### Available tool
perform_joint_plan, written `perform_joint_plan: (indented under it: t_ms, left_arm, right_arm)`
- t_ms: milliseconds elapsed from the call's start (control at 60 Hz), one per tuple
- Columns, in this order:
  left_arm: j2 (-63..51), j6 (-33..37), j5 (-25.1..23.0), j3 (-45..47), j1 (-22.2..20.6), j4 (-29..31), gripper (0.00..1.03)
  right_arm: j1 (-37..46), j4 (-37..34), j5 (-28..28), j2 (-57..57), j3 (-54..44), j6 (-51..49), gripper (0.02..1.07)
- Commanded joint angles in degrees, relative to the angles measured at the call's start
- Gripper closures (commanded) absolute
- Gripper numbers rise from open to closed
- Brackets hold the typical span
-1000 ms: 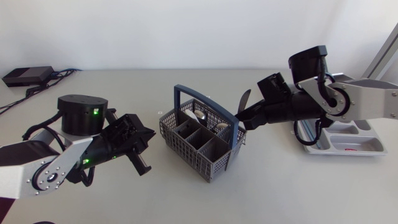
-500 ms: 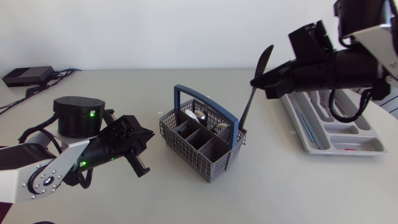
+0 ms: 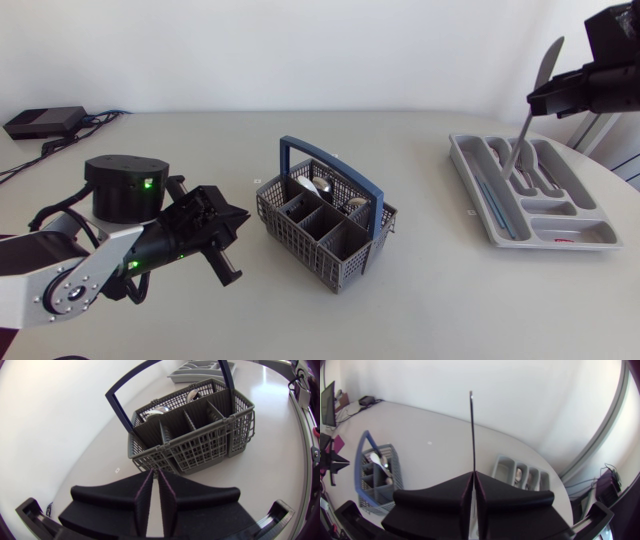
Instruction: Sort the cutlery from the basket into the organizer compartments.
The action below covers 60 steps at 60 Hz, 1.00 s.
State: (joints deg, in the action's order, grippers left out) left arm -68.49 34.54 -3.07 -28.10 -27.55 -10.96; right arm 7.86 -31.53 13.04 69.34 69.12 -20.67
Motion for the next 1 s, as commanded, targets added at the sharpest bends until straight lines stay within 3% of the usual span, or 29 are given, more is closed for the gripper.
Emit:
perform_joint_plan:
  t_ms: [0,333,683,983]
  left_arm:
    - [0.64,-0.53,-0.01,1.11,-0.66,0.06,0.93]
    - [0.37,-0.53,1.58,0.59,-2.24,0.24,0.93]
    - [-0.51,-0.53,1.58,-0.2,-2.24,0.15,0.93]
    - [-2.0,-0.44,1.58,-0.56,-2.24,-0.38,0.93]
  right_arm:
    - [3.83,0.24,-2.67,4.22,1.54,-3.5,1.01]
    - [16.31,2.79,-7.59,21.45,10.51,-9.13,1.01]
    - [20.44,3.14,-14.53,39.29,25.8,-9.39,1.01]
    - [21.41,1.38,-16.11,48.96,34.41,-7.81,1.01]
